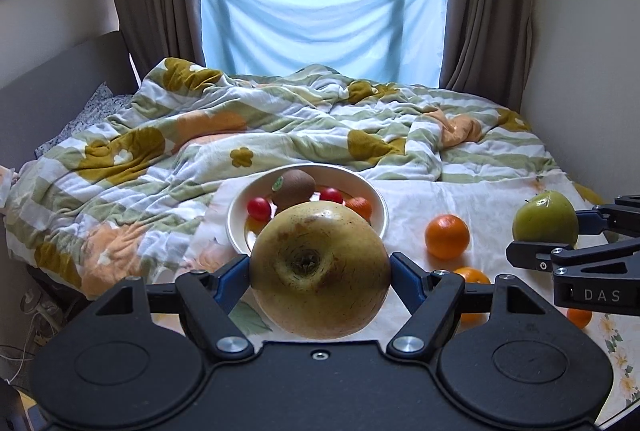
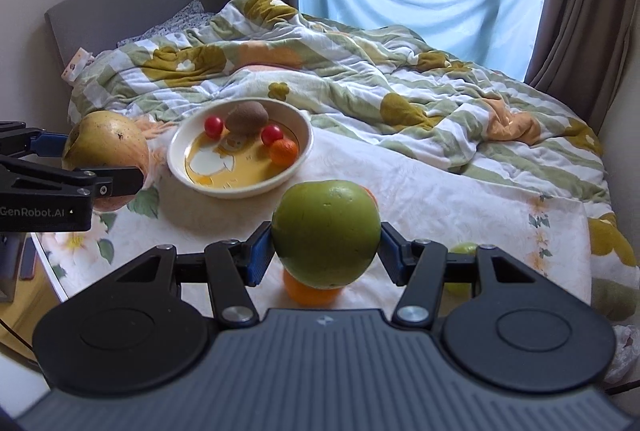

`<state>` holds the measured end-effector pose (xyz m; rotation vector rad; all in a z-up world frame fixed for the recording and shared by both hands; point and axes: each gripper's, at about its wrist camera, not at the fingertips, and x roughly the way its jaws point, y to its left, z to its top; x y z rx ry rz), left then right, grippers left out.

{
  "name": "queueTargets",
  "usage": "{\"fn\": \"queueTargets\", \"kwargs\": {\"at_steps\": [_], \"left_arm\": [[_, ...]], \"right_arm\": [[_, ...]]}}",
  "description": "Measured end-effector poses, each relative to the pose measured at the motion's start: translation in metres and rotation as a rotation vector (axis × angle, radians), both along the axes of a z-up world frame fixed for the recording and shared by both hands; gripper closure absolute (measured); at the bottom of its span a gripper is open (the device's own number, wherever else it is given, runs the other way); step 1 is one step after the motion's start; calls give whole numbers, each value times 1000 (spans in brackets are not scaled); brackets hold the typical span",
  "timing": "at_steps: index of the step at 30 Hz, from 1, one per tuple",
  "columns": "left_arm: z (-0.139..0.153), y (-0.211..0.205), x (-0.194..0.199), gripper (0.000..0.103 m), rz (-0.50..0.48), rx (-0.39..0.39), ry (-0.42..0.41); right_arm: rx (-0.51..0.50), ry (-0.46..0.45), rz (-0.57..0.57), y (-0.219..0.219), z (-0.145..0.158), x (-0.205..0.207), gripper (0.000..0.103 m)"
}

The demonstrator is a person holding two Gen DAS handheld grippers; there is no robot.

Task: Organize fruits
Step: 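Grasp the pale yellow apple with the left tool while the right grasps a green apple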

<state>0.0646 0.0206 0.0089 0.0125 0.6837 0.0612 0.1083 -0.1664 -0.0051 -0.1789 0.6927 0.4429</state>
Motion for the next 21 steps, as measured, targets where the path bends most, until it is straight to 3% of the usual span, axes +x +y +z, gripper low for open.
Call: {"fn": "queueTargets", "kwargs": {"at_steps": [11,21], "left_arm": [[0,60,49,24,-78,9,28],[-36,96,114,24,-171,17,105]], "right_arm": [[53,15,-68,68,13,24,32],[70,51,-129,120,-6,74,32]]}}
